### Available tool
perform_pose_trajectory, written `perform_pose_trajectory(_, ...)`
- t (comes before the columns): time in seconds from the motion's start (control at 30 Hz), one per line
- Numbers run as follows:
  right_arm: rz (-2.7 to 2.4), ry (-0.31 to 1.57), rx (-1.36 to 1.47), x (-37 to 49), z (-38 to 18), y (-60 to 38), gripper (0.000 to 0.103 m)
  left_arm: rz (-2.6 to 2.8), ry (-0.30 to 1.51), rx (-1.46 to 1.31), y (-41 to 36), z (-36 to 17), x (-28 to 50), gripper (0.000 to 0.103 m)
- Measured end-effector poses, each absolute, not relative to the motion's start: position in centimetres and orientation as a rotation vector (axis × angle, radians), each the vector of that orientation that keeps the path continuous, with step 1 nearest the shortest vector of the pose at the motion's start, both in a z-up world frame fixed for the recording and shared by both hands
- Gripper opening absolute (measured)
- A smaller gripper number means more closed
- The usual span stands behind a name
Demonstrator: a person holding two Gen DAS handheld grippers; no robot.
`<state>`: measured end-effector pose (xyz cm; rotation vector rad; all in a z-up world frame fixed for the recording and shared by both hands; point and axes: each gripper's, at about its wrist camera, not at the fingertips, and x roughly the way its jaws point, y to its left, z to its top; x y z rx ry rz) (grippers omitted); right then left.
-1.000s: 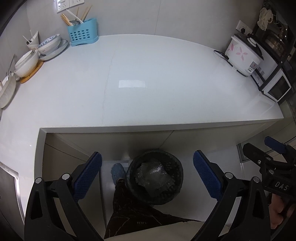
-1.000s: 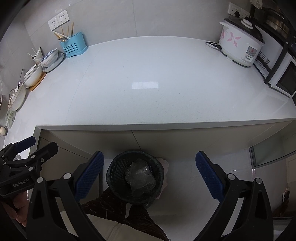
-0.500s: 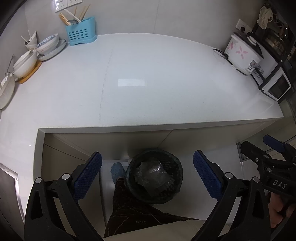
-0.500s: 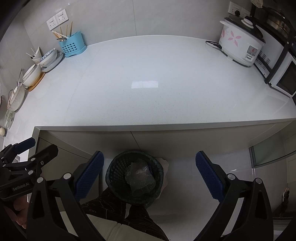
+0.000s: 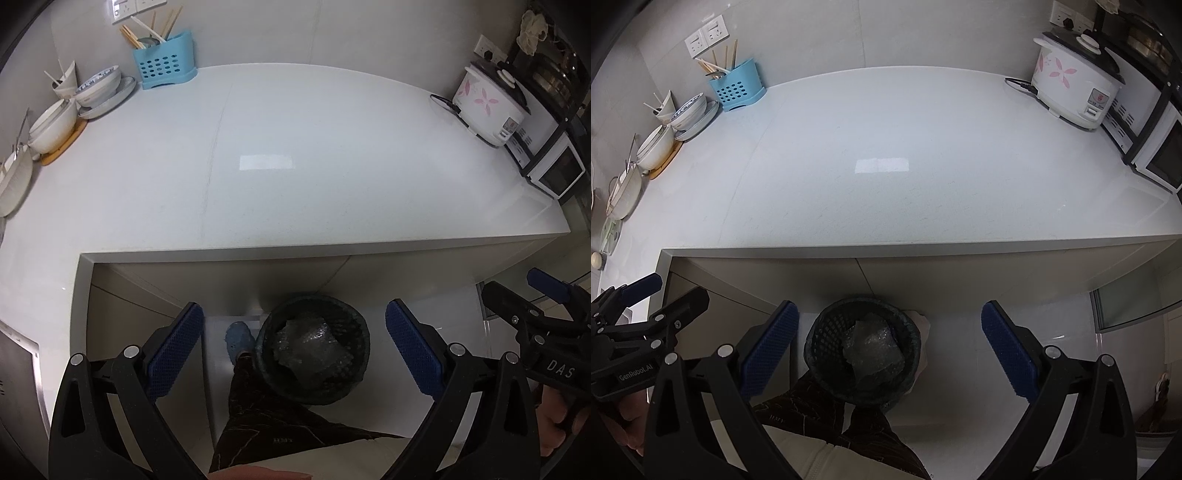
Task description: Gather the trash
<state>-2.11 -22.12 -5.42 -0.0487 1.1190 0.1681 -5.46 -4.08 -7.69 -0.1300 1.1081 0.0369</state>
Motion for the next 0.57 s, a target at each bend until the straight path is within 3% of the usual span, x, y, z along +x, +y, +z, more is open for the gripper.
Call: perform_pose_trajectory(0.57, 0.179, 1.114, -0.062, -2.26, -5.2, -21.22, 0.095, 0.034, 1.106, -0.127, -3.7, -7.53, -5.78, 0.097)
